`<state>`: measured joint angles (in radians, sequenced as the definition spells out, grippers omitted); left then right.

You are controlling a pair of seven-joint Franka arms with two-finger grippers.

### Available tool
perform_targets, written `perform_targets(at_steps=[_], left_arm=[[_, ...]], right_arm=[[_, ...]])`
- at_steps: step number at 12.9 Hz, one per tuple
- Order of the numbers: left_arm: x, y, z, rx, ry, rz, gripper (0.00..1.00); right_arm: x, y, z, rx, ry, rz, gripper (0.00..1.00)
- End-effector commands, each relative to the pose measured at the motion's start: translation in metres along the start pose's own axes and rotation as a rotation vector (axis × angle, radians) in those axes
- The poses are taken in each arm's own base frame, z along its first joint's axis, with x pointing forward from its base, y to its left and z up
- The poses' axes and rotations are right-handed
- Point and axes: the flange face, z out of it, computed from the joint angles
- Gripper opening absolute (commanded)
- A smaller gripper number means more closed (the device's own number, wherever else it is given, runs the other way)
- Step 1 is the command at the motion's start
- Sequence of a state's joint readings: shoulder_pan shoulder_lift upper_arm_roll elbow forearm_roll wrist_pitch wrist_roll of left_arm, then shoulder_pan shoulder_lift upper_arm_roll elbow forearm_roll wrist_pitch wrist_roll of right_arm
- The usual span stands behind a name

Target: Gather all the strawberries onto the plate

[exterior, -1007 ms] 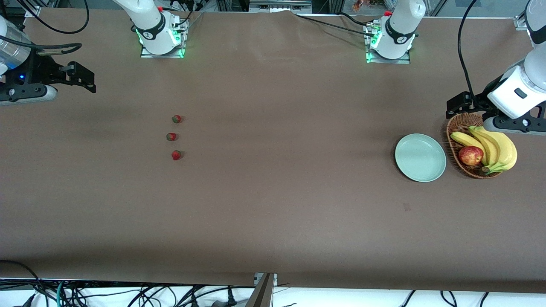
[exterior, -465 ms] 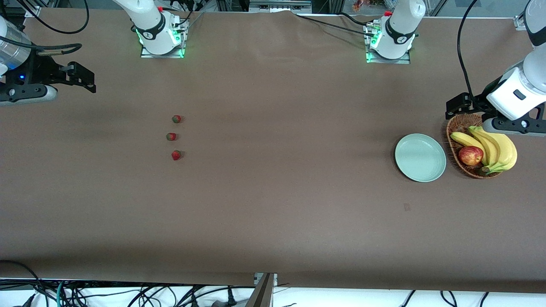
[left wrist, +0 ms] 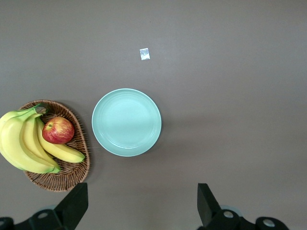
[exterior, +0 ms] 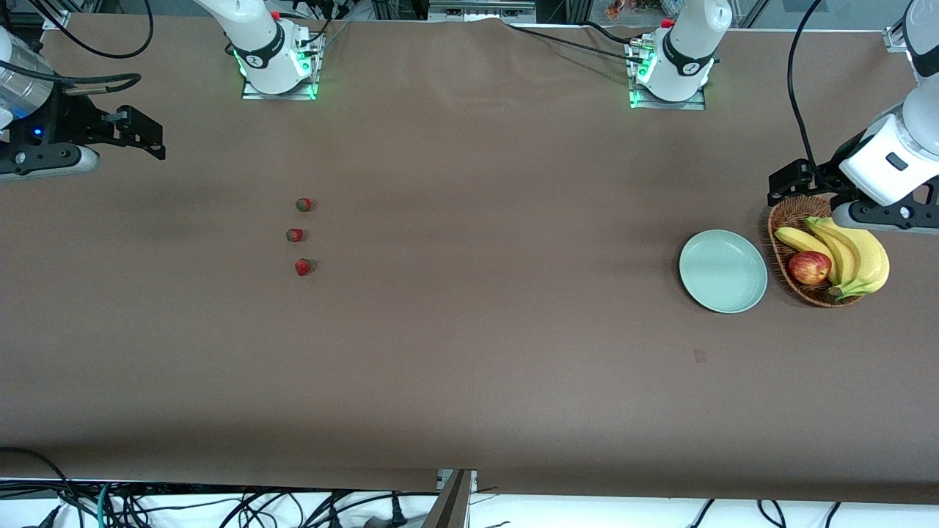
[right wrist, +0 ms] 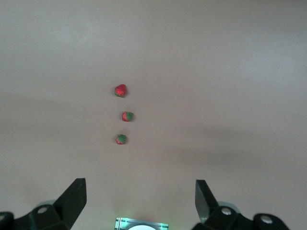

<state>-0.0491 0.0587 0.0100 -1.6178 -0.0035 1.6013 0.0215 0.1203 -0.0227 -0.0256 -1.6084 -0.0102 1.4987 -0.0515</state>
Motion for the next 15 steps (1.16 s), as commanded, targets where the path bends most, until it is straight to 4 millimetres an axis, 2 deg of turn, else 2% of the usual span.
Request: perform_targets(at_steps=[1, 4, 7, 15], left_arm=[[0.002, 0.000, -0.006, -0.018, 0.011, -0.004, 1.00], [0.002, 0.001, -0.005, -0.018, 0.008, -0.007, 1.00], [0.002, 0.002, -0.005, -0.018, 0.009, -0.004, 1.00], [0.004, 0.003, -0.002, -0.019, 0.005, -0.003, 1.00]], right_arm=[[-0.001, -0.008, -0.016, 0.049, 0.034, -0.017, 1.00], [0.001, -0.001, -0.010, 0.045, 0.015, -0.016, 1.00], [0.003, -0.011, 0.005, 0.045, -0.051, -0.030, 1.00], [0.005, -0.012, 0.008, 0.053, -0.056, -0.027, 1.00]])
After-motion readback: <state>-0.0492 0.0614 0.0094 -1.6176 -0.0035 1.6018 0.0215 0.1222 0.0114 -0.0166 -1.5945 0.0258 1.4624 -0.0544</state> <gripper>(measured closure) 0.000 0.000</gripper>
